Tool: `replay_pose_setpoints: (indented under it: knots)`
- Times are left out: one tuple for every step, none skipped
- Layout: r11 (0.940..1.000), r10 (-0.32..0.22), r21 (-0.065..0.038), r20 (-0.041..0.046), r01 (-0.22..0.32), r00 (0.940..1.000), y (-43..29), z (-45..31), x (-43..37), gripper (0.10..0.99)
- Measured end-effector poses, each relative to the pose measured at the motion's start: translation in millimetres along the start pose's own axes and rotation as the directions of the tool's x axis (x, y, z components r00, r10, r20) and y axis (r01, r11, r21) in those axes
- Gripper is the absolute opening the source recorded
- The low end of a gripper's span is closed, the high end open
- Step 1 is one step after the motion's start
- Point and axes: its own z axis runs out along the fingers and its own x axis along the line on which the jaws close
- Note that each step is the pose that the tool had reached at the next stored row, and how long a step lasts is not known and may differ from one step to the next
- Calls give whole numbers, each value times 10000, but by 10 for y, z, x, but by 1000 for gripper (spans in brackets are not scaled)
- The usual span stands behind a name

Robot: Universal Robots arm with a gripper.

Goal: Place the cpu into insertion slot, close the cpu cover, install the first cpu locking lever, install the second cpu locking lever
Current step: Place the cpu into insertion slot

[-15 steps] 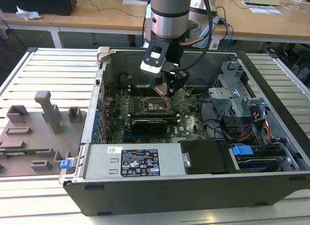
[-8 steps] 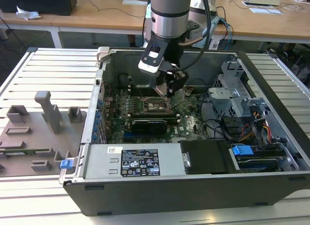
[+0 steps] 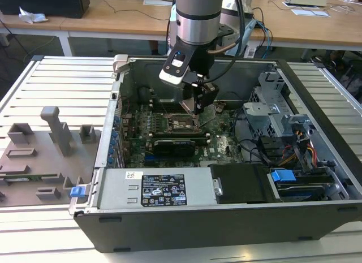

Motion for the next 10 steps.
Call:
replay_pose_setpoints:
  knots:
    - [10000, 48, -1, 4, -48, 10000, 0, 0, 0, 545]
    - [10000, 95, -2, 8, -95, 10000, 0, 0, 0, 545]
    - [9999, 167, -3, 15, -167, 9999, 0, 0, 0, 545]
    - [9998, 207, -4, 18, -207, 9998, 0, 0, 0, 545]
    - [9997, 255, -5, 23, -255, 9997, 0, 0, 0, 545]
    - [9994, 349, -7, 31, -349, 9994, 0, 0, 0, 545]
    - [9989, 469, -10, 41, -469, 9989, 0, 0, 0, 545]
    - [9985, 546, -11, 48, -546, 9985, 0, 0, 0, 545]
    - [9983, 588, -12, 51, -588, 9983, 0, 0, 0, 545]
    - [9979, 646, -14, 57, -646, 9979, 0, 0, 0, 545]
